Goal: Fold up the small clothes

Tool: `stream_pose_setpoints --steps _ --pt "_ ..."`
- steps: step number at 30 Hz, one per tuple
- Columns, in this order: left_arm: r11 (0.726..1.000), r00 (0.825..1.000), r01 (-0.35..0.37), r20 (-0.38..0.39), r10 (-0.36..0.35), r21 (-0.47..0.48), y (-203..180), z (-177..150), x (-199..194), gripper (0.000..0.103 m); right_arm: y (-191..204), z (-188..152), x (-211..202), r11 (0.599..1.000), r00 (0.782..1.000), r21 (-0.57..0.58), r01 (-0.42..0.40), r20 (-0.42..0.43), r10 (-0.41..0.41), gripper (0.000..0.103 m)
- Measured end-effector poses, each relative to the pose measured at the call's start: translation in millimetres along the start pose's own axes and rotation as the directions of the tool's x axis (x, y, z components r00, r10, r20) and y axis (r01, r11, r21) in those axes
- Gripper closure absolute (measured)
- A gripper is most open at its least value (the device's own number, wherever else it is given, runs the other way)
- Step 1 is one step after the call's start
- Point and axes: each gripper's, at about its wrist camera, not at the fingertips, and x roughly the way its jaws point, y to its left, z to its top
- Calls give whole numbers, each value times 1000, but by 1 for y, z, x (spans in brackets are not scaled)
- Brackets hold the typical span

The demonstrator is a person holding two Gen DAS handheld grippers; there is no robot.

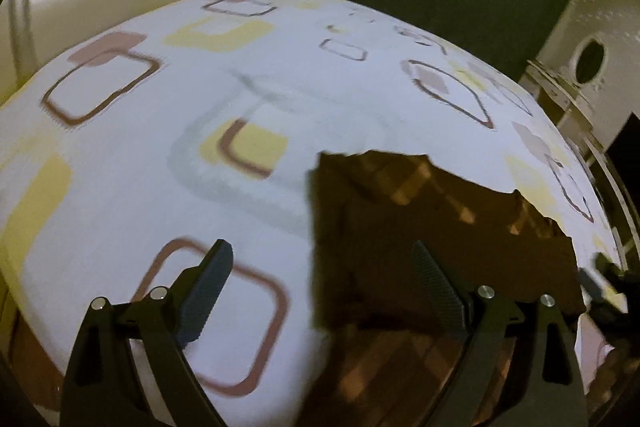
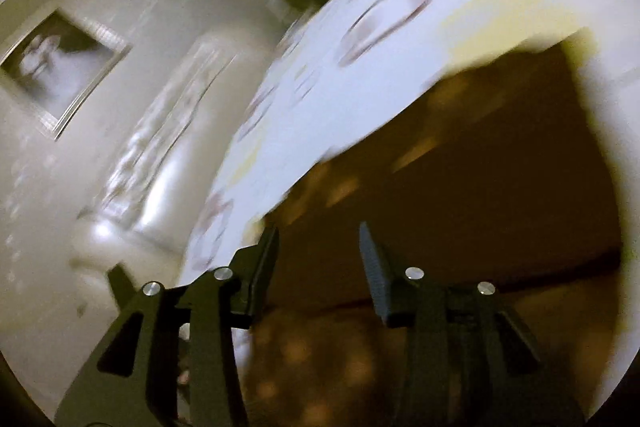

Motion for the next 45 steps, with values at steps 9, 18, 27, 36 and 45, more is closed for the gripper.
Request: stream_pose_setpoints --steps 9,18,27,36,45 --pt "999 992 -30 -118 34 34 -11 -10 50 13 -116 19 -39 970 991 201 133 -25 -130 54" --pt "994 982 -66 -169 79 83 -5 -24 65 11 -134 9 -33 967 991 219 133 -50 -125 96" --pt "989 983 -67 -164 87 129 -7 -24 67 10 -138 5 -38 969 995 230 95 -51 -85 93" --pt "989 979 3 -203 27 145 16 -49 16 11 -131 -20 -75 978 983 193 78 -181 -43 77" --pt "990 950 111 -301 -82 81 50 -84 -18 11 -124 -53 -98 984 965 180 12 -259 36 72"
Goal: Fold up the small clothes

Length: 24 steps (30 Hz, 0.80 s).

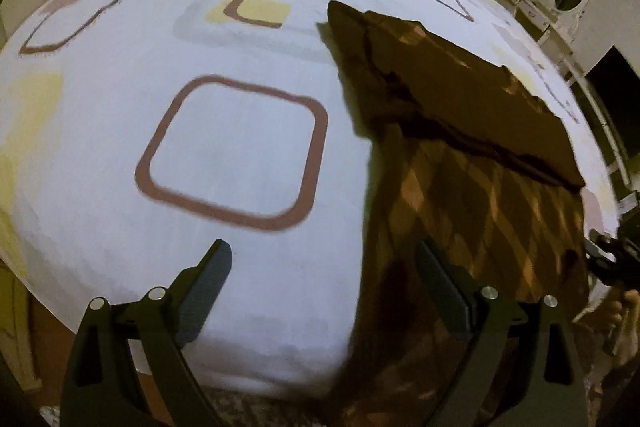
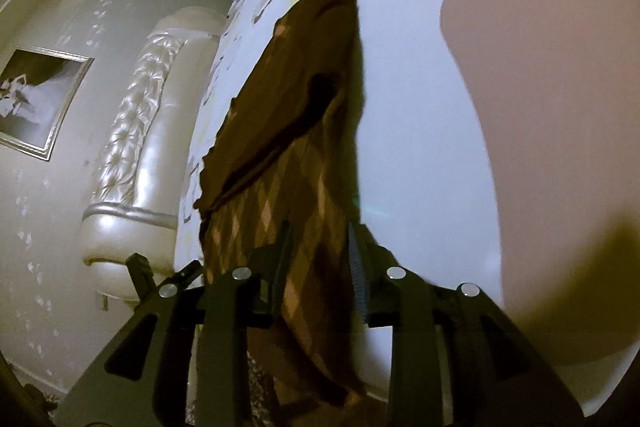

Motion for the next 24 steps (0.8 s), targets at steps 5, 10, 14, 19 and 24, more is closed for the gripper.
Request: stream_pose_setpoints --steps 5,10,14,19,24 --pt "999 999 40 -1 -40 23 -4 -8 -3 11 9 -8 4 999 999 -32 -33 -42 31 65" --pt "993 993 117 -10 -116 34 -10 -12 1 11 16 -19 13 996 993 -52 -77 -97 72 65" --pt "982 983 181 -27 -180 47 -13 -14 -1 13 17 -19 14 992 987 -29 -120 -109 116 65" --pt "966 967 248 -71 -243 69 -21 -19 -1 13 10 -17 13 984 977 7 -178 -116 178 65" --pt "940 939 329 -131 -317 87 -26 -32 -3 13 9 -17 12 982 974 -7 -187 -133 185 65"
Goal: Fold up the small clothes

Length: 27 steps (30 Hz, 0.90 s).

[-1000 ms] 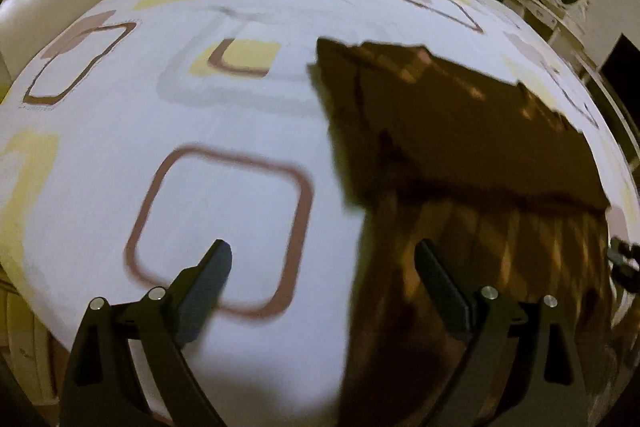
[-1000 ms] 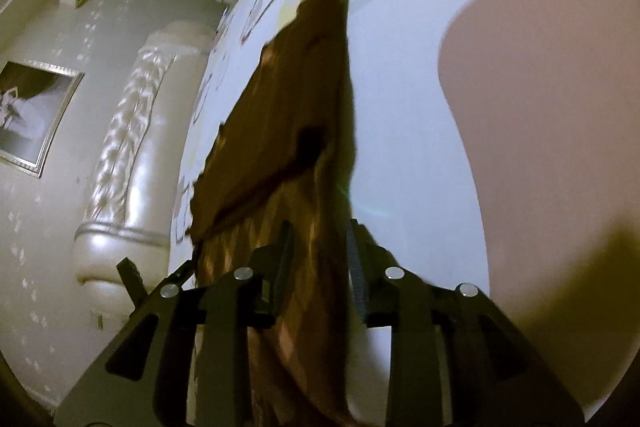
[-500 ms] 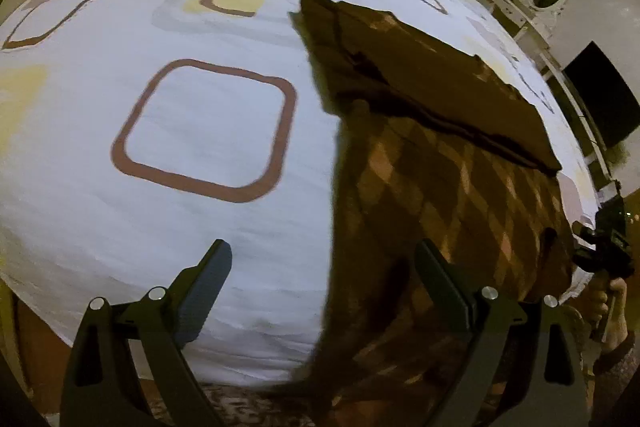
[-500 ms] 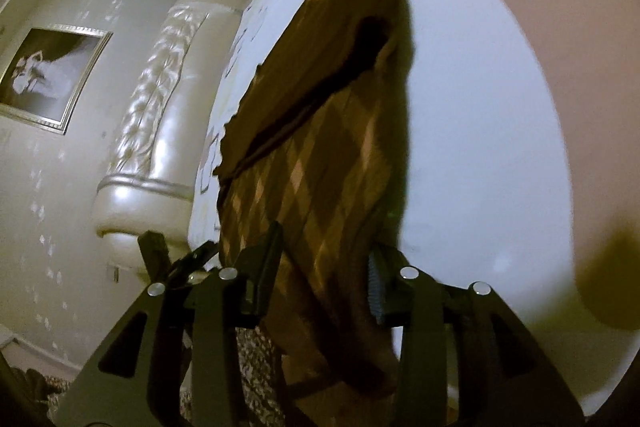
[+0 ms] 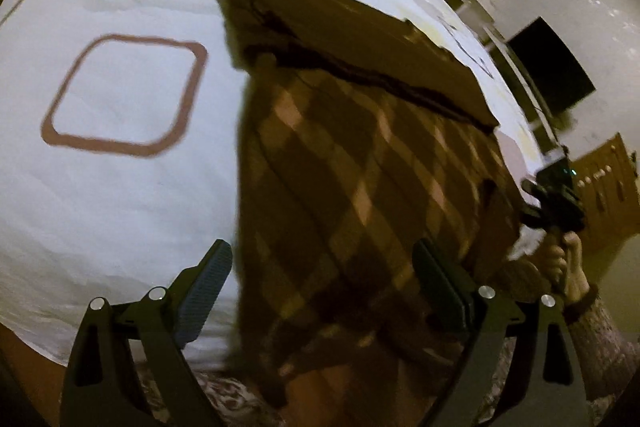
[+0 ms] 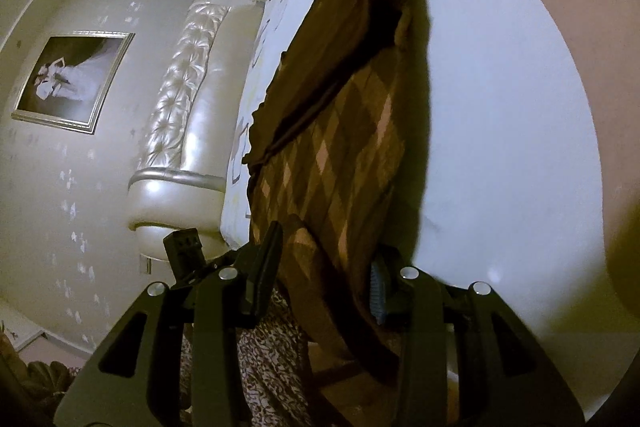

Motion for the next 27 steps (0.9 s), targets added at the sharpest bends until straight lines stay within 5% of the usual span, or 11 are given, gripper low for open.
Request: stream_pose_setpoints --steps 8,12,15,20,27 --pt "992 994 100 -41 -104 -71 12 -7 3 16 5 -3 5 1000 999 -24 -7 -32 7 65" --pt "990 995 94 -32 -98 -102 19 -6 2 30 6 -4 10 999 999 -30 -16 -47 15 65" --pt "985 998 58 -27 -63 -160 28 -5 0 54 4 -3 11 999 999 -6 -37 -36 37 68" --pt "979 998 45 -35 -53 -201 40 -6 -4 98 -5 -4 14 1000 999 22 -6 -37 7 93" --pt "995 998 56 -30 -59 -81 11 -1 -6 99 -3 -4 10 1000 1000 8 10 -14 -10 99"
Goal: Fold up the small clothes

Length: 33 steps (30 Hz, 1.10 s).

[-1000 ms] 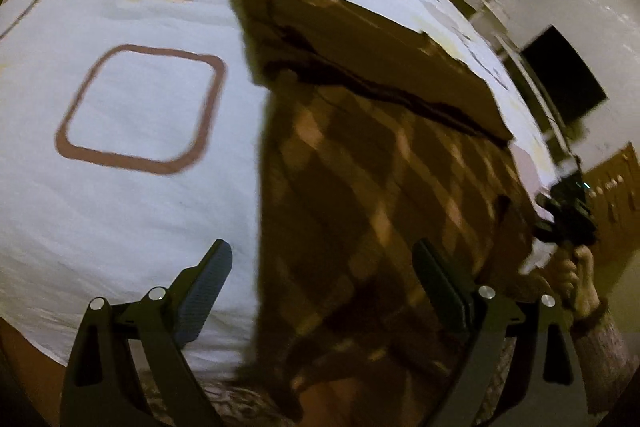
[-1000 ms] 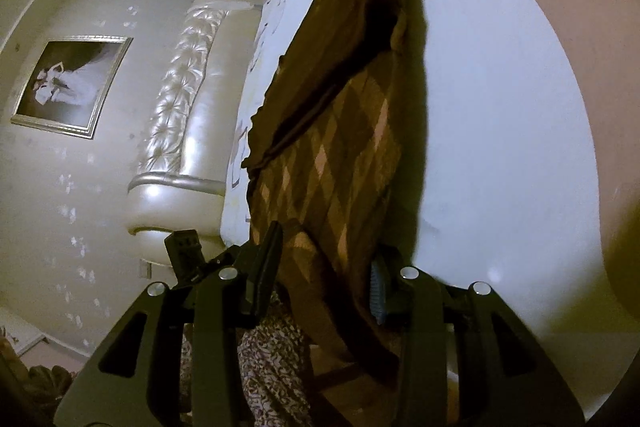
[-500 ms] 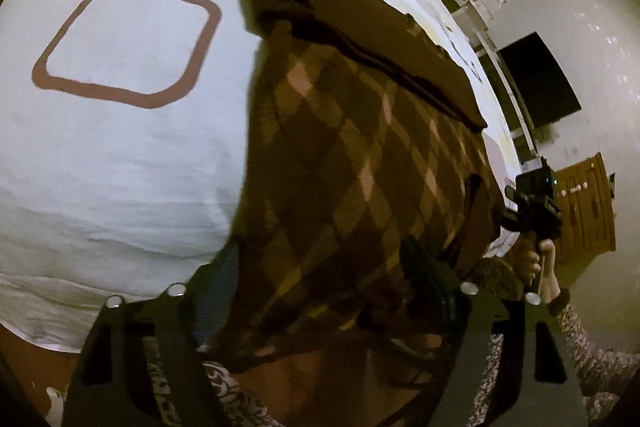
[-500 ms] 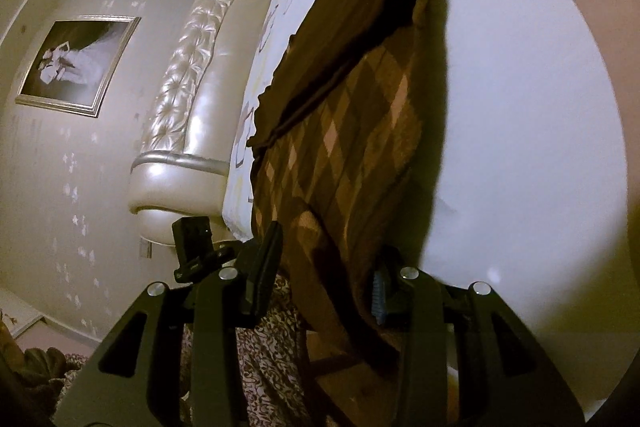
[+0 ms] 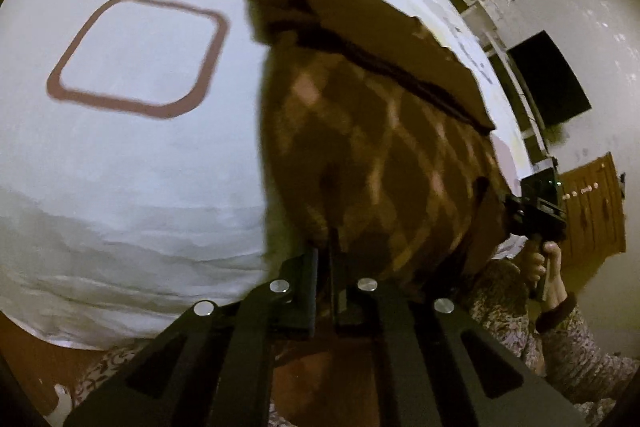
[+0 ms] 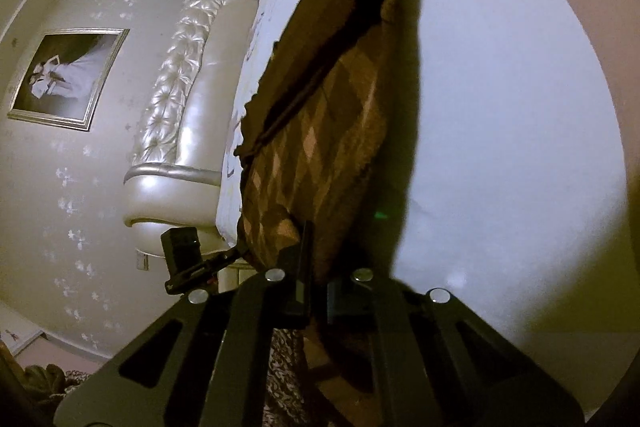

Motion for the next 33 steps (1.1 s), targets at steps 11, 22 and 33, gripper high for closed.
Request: stream_pose_setpoints --steps 11,22,33 --pt "998 982 52 183 -44 -37 -7 58 -40 99 38 27 -26 991 987 -66 -116 107 122 99" --pt "987 990 -53 121 72 -152 36 107 8 99 -8 75 -17 998 982 69 -6 188 -7 99" --pt "990 987 -1 161 24 -142 50 82 -33 58 25 62 -62 997 968 -50 54 248 -40 85"
